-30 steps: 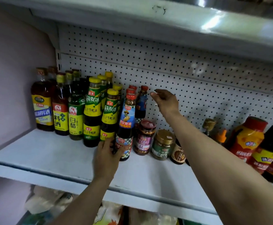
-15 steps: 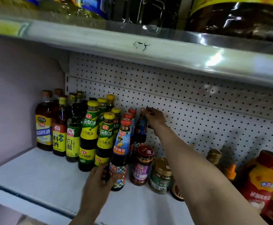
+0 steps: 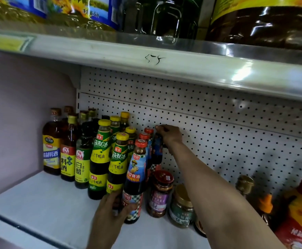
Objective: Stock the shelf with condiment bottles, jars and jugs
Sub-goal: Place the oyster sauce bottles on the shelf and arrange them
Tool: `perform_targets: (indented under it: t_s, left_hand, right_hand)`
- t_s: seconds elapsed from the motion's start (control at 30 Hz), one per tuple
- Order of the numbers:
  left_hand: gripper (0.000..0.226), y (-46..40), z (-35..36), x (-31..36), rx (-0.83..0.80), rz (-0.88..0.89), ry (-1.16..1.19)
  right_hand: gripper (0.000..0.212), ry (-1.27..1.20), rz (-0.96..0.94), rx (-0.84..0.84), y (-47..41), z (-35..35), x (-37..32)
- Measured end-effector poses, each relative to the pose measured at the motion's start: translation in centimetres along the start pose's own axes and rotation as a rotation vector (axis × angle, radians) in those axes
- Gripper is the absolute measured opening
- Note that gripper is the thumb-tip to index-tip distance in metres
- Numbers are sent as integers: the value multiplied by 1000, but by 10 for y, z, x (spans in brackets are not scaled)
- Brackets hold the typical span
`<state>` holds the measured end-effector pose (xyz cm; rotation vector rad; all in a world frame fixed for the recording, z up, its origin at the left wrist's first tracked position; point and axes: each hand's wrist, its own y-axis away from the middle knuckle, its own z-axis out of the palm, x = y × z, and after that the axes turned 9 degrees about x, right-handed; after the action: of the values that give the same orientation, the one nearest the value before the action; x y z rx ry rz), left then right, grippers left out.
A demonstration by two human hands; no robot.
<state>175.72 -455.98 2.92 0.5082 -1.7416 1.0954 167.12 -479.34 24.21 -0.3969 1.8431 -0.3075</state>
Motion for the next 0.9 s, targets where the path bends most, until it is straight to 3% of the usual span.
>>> perform_targets:
  t_s: [0.37,0.9]
  left_hand:
    - [65,-2,2,-6,4,23,-31]
    - [59,1,-2,9,-26,17,21]
  right_hand:
    - [24,-70,44,-104,-10,23,-9]
    - [56,-54,60,-270,3,4,-25]
